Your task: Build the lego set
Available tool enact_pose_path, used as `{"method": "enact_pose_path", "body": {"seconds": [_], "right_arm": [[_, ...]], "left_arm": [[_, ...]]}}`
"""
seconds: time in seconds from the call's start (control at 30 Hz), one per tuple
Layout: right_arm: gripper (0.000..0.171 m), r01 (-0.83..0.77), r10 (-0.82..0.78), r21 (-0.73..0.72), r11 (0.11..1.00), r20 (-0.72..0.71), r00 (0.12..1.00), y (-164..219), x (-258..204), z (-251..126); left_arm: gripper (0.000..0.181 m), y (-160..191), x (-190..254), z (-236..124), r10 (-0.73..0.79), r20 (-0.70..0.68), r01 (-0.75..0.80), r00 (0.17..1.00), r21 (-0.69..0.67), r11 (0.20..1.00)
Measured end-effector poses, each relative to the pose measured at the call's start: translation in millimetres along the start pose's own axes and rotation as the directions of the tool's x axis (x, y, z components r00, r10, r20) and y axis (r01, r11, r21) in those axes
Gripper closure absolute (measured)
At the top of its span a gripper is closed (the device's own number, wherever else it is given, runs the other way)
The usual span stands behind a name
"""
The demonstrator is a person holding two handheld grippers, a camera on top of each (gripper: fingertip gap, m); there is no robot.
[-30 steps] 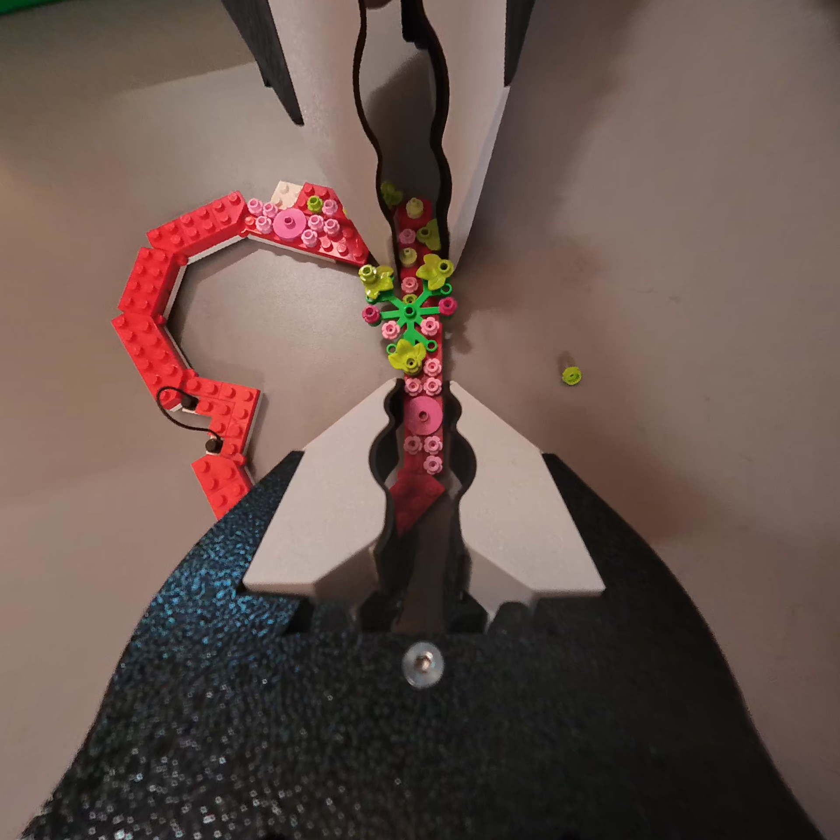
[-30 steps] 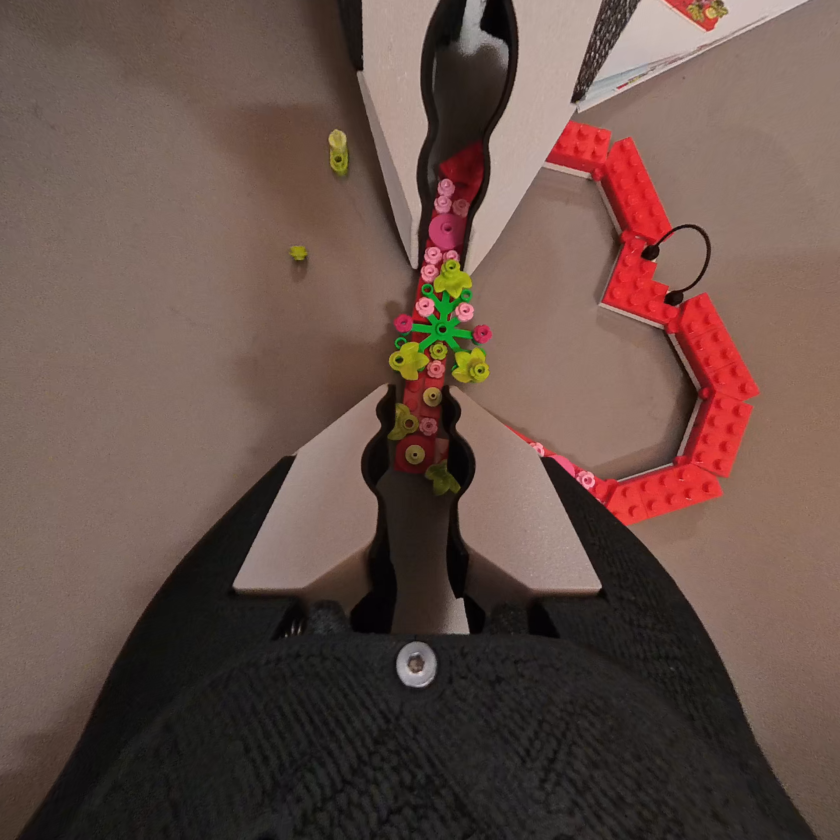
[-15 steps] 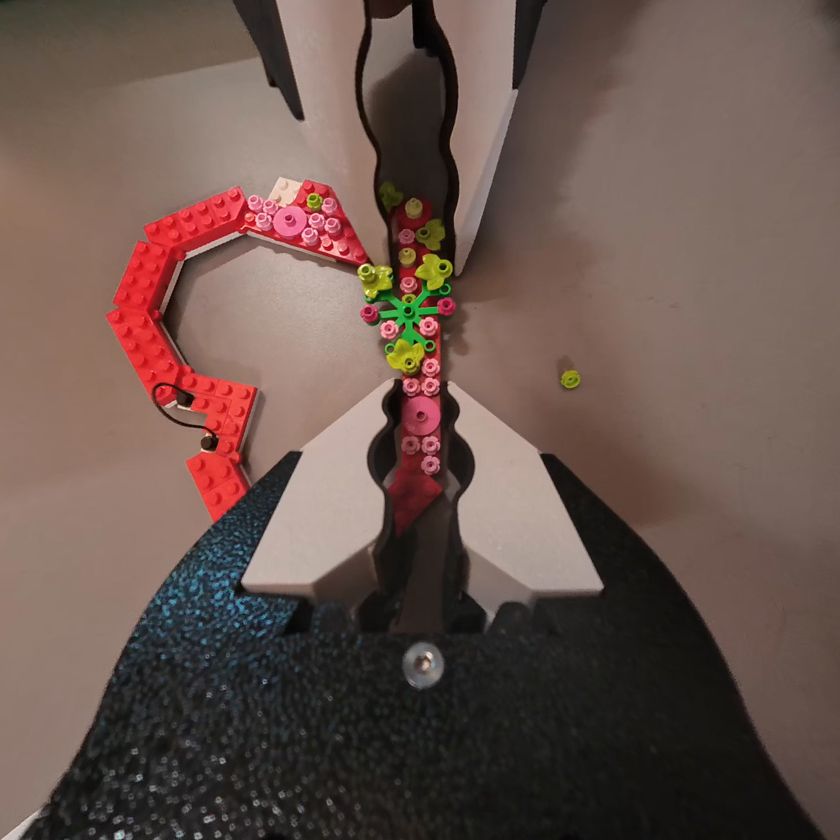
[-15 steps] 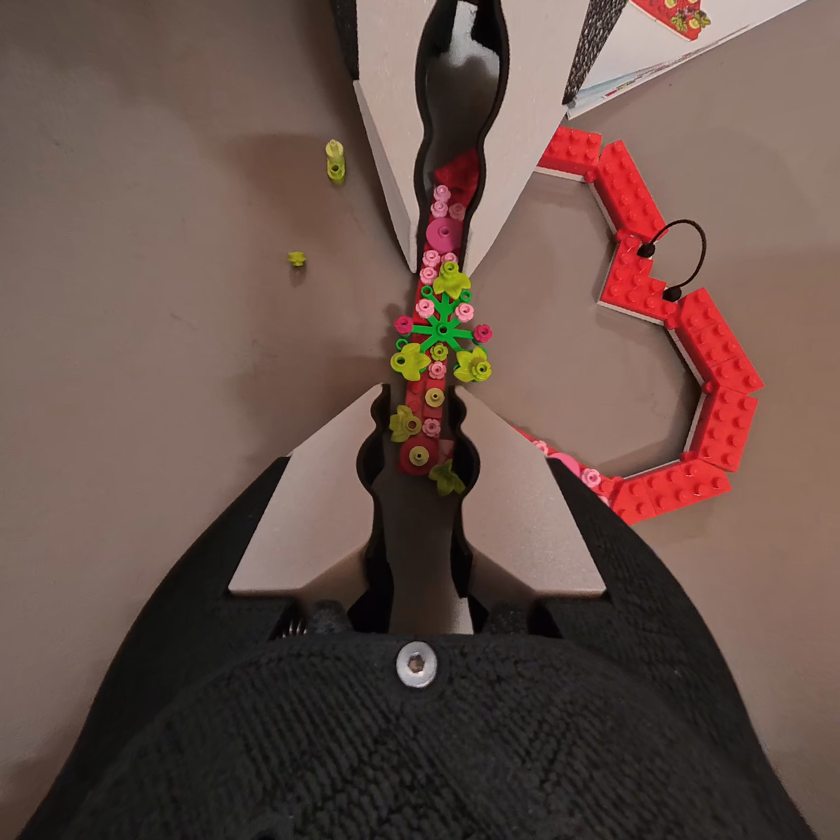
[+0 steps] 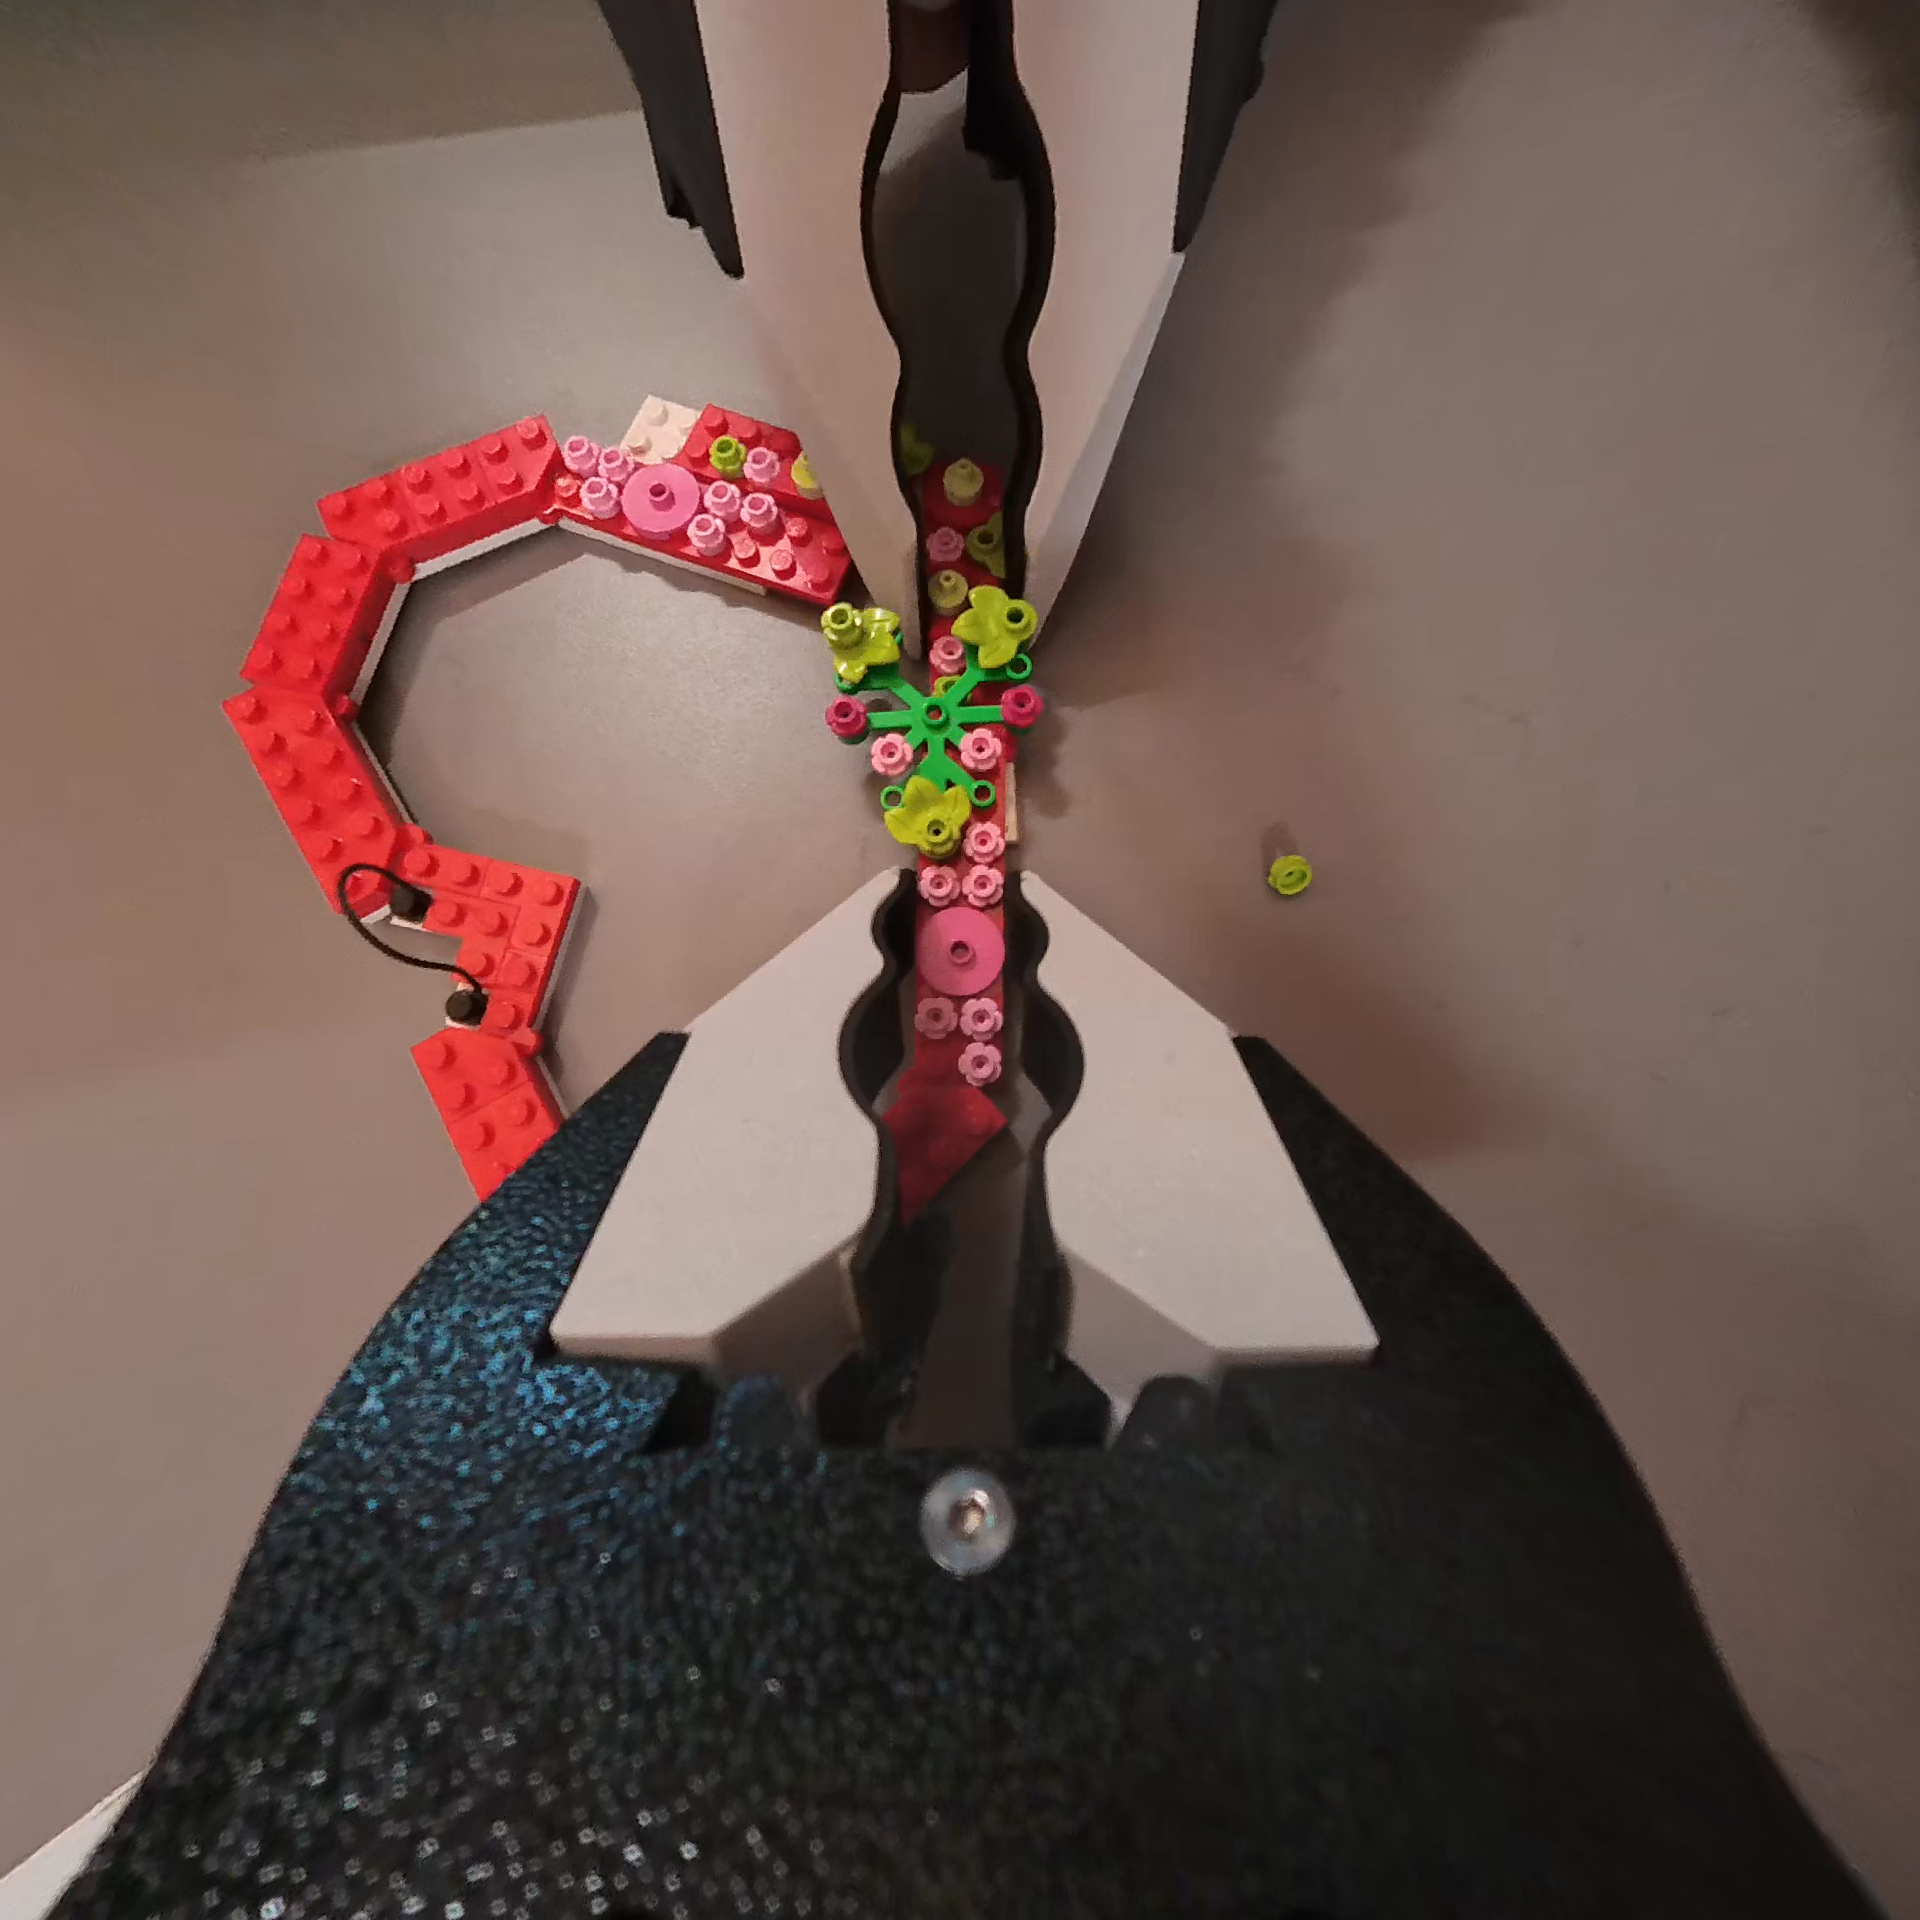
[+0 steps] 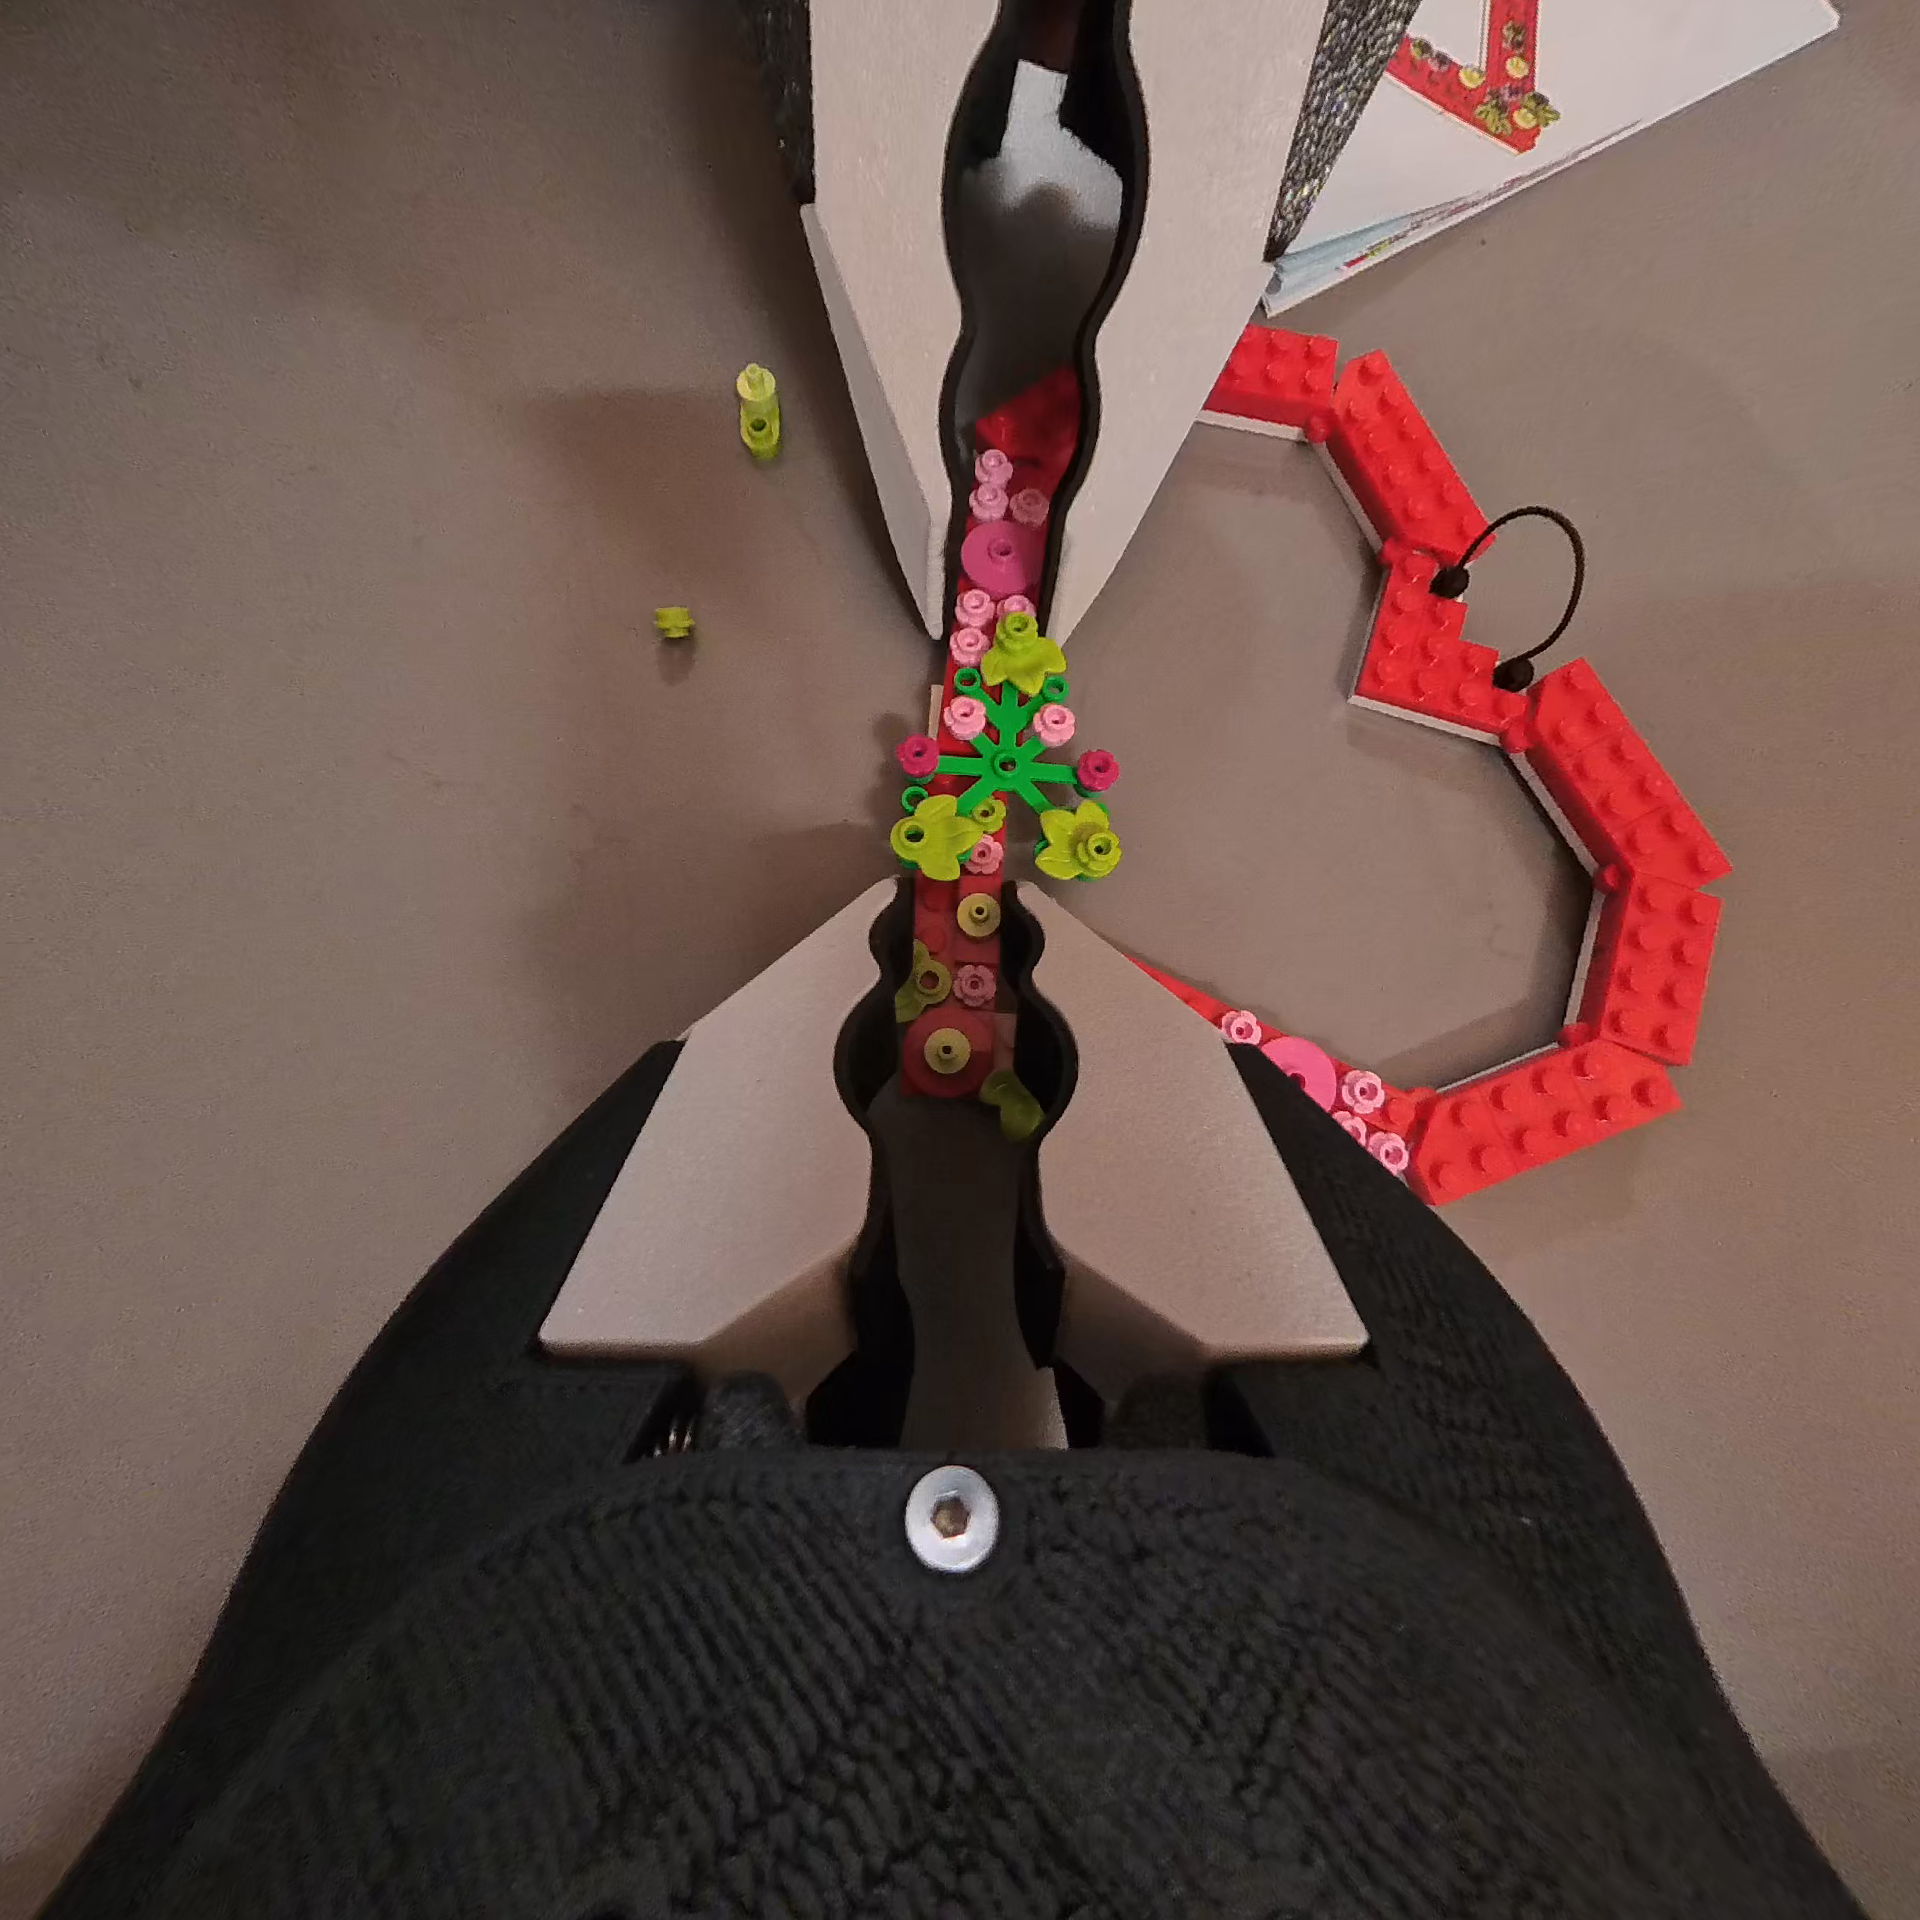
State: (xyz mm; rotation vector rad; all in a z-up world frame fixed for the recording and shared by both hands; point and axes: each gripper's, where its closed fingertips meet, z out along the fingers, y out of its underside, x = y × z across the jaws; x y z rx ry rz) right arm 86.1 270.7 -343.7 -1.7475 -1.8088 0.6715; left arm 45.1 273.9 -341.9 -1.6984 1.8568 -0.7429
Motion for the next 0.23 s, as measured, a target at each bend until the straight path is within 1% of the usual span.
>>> {"method": "enact_pose_path", "body": {"seconds": [0.03, 0.23], "right_arm": [[0.156, 0.001, -0.001, 0.001, 1.0, -0.003, 1.0, -0.1, 0.2, 0.0], [0.156, -0.012, 0.013, 0.017, 1.0, -0.027, 1.0, -0.5, 4.0, 0.2]], "left_arm": [[0.167, -0.1, 0.1, -0.1, -0.001, 0.0, 0.001, 1.0, 0.001, 1.0], [0.167, -0.4, 0.0, -1.0, -0.011, 0.002, 0.011, 1.0, 0.004, 1.0]]}}
